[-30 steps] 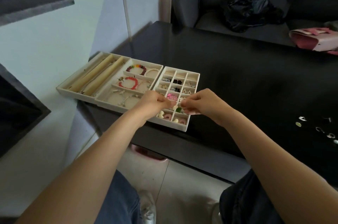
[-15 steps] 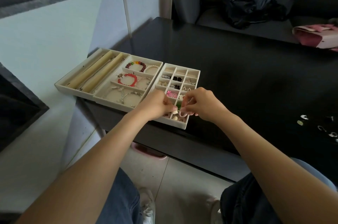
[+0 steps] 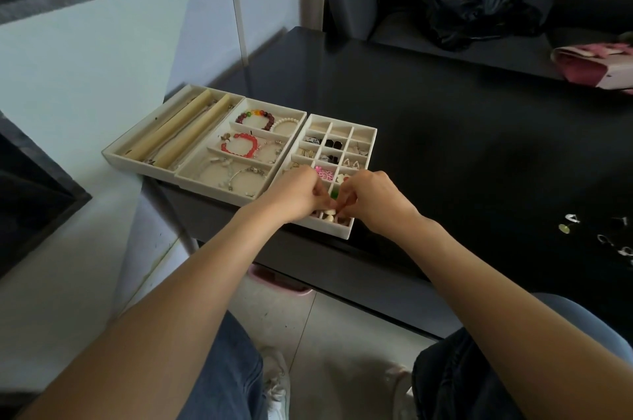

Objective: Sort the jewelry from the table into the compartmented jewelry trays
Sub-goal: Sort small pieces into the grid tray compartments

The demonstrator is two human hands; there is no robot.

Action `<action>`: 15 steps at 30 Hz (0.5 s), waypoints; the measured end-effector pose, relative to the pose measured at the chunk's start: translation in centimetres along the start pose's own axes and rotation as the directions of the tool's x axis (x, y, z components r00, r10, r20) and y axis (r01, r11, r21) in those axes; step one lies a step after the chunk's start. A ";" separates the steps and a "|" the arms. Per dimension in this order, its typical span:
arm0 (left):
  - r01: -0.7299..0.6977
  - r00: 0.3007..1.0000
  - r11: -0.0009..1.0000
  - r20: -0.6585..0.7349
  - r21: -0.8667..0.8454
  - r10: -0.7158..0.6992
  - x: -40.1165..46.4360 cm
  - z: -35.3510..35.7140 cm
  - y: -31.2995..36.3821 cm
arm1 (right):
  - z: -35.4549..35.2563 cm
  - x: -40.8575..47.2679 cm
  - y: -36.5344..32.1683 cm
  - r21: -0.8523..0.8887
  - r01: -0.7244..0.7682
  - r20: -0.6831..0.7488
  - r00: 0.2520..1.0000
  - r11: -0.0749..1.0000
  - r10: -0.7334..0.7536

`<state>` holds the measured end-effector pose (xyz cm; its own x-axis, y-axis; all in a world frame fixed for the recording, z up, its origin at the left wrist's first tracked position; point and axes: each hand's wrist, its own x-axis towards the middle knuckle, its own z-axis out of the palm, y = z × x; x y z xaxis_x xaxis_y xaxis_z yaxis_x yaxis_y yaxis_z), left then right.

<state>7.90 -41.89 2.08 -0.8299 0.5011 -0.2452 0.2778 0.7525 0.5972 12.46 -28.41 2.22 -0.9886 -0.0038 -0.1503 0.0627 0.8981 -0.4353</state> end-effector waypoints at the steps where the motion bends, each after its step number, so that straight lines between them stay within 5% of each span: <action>1: -0.002 1.000 1.000 0.000 0.000 0.002 0.0 0.0 0.0 | 0.1 0.0 0.0 0.000 -0.001 -0.001 1.000 1.000 0.001; 15: -0.102 0.990 0.979 -0.081 0.178 0.118 -0.3 0.2 0.9 | 0.3 0.1 0.3 -0.012 -0.026 -0.001 1.000 1.000 0.026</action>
<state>8.50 -41.29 2.48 -0.8277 0.5503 -0.1100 0.4433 0.7613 0.4733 12.40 -28.29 1.81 -0.9868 0.0202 -0.1609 0.0870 0.9033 -0.4202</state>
